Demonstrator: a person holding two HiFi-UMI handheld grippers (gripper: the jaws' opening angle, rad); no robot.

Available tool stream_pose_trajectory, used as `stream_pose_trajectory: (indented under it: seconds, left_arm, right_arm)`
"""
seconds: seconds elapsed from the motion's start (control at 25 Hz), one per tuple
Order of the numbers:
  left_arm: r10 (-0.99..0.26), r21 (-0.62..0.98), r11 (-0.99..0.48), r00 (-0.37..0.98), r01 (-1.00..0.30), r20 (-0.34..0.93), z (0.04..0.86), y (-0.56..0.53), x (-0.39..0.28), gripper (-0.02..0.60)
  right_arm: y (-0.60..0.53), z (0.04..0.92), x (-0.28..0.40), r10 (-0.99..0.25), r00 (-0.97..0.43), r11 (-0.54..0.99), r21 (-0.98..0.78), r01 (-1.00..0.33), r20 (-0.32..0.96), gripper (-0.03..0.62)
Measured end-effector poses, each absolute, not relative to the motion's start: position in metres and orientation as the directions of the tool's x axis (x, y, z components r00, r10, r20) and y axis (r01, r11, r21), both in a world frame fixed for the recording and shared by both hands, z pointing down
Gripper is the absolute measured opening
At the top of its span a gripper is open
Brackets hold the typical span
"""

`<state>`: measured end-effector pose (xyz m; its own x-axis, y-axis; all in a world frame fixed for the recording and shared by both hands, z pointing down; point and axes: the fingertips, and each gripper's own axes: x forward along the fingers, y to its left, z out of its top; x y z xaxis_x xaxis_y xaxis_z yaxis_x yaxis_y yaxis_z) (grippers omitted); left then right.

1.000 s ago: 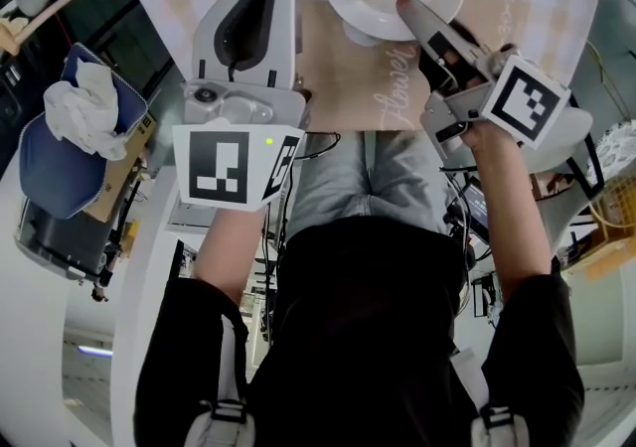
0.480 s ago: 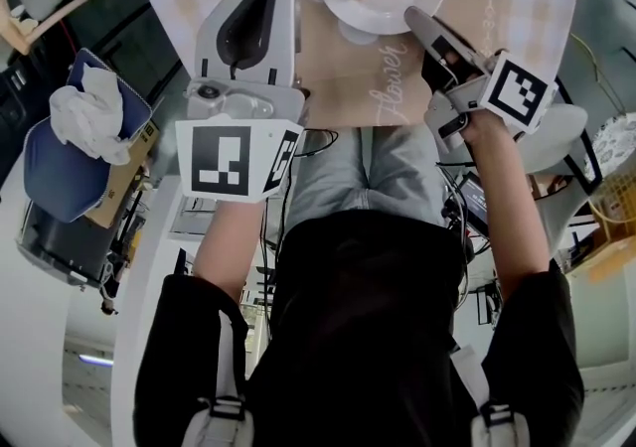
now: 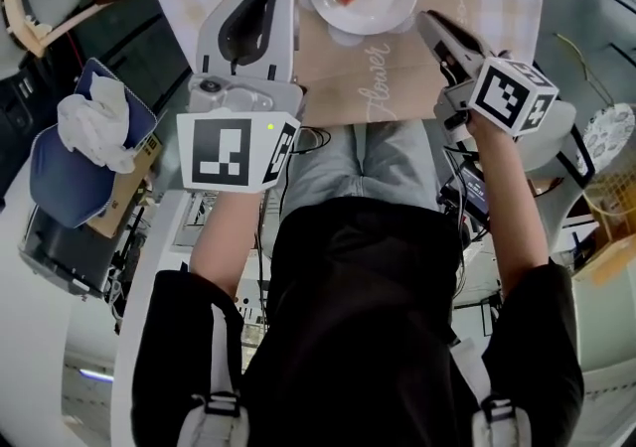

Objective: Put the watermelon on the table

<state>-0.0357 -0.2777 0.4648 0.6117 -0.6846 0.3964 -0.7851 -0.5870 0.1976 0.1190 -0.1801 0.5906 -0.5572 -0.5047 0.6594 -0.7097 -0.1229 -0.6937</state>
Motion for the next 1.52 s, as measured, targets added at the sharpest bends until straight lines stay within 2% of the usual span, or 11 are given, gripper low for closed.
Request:
stream_pose_trajectory:
  seconds: [0.56,0.8,1.12,1.52]
  left_arm:
    - [-0.725,0.161,-0.610,0.628,-0.776,0.283,0.353,-0.293,-0.003,0.012]
    - [-0.728,0.135,-0.620,0.631,-0.773,0.268,0.323,-0.281,-0.004,0.012]
    - [-0.714,0.121,-0.626,0.628,-0.771,0.308,0.300,-0.250,-0.017,0.012]
    - [-0.713,0.130,-0.628,0.634,-0.767,0.300,0.287,-0.233,-0.048,0.012]
  right_arm:
    - [-0.243,0.430,0.086,-0.689,-0.540,0.255,-0.536,-0.805,0.483,0.038]
    - [-0.243,0.385,0.056,-0.707,-0.524,0.381,-0.368,-0.848,0.475,0.026]
    - [-0.227,0.343,0.026,-0.730,-0.508,0.426,-0.276,-0.861,0.457,0.014]
    - [-0.217,0.315,0.002,-0.769,-0.485,0.412,-0.257,-0.874,0.416,0.014]
